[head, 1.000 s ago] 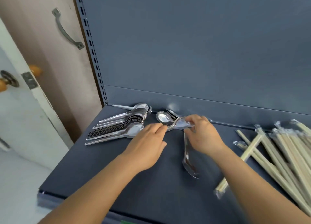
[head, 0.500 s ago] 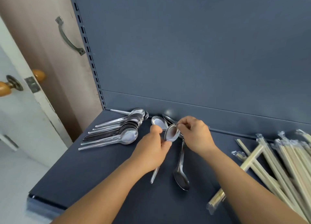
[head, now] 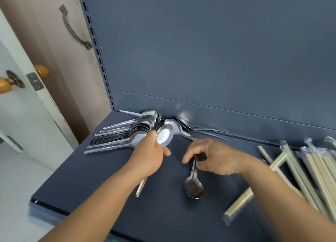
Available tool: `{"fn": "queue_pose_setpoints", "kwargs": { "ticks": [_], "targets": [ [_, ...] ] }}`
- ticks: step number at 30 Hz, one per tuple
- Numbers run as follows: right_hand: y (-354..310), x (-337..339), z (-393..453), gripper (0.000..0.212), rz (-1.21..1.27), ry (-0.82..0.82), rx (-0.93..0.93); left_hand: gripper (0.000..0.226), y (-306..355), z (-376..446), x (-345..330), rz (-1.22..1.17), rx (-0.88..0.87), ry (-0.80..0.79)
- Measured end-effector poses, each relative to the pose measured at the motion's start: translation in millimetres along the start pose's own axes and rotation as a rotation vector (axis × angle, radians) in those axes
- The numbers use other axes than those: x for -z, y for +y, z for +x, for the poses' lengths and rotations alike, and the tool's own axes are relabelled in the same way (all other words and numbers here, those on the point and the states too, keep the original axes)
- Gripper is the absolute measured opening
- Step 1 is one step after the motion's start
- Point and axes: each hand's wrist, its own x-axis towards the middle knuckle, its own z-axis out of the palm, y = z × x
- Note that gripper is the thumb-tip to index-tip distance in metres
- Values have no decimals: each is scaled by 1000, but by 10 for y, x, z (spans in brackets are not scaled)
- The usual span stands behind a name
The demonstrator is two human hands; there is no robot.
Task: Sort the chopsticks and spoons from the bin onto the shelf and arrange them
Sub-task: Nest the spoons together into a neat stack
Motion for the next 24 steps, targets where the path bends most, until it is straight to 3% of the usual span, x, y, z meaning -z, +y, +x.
{"fn": "queue_pose_setpoints", "kwargs": {
  "ticks": [6,14,20,24],
  "targets": [
    [-80,-104,-120,31,-46,-80,29,21,-35,-75,-25,-110,1,3],
    [-229,-318,-127,6,-207,34,92,24,-77,-235,-11,-171,-8,-7],
    [-290,-250,-82,10,288,426,-87,18,-55,-263,20,-298,41,14],
    [-402,-328,2,14,439,471,-217,18,13,-260,-42,-467,102,-31]
  ]
}}
